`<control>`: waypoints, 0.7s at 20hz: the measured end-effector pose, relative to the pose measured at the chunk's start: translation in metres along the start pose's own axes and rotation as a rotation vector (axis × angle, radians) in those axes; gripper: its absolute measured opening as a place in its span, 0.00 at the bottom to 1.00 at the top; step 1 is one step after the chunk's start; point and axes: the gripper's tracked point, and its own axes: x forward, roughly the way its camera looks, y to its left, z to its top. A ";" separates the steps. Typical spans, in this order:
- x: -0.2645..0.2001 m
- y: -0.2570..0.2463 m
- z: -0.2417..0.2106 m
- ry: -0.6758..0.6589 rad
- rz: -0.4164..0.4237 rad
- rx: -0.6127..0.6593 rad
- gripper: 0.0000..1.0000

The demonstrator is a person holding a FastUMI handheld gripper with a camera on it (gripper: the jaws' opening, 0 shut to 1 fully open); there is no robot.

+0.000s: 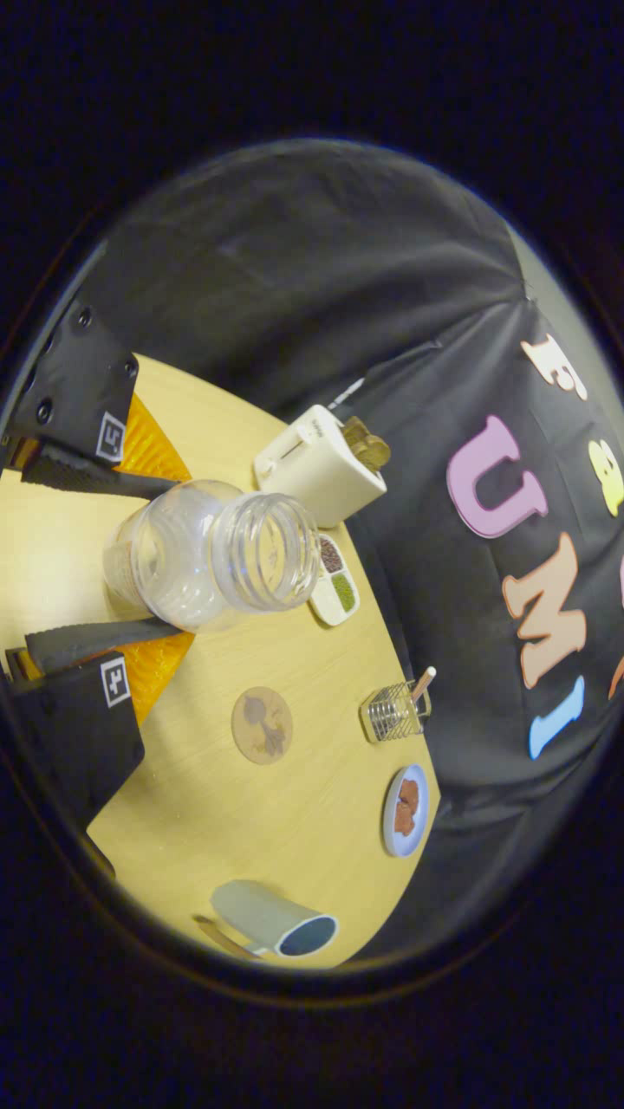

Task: Take the bottle from table, then pour the juice into the cup, finally place the bottle on the coaster

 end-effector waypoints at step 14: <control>-0.004 -0.039 0.142 -0.404 0.086 0.588 0.66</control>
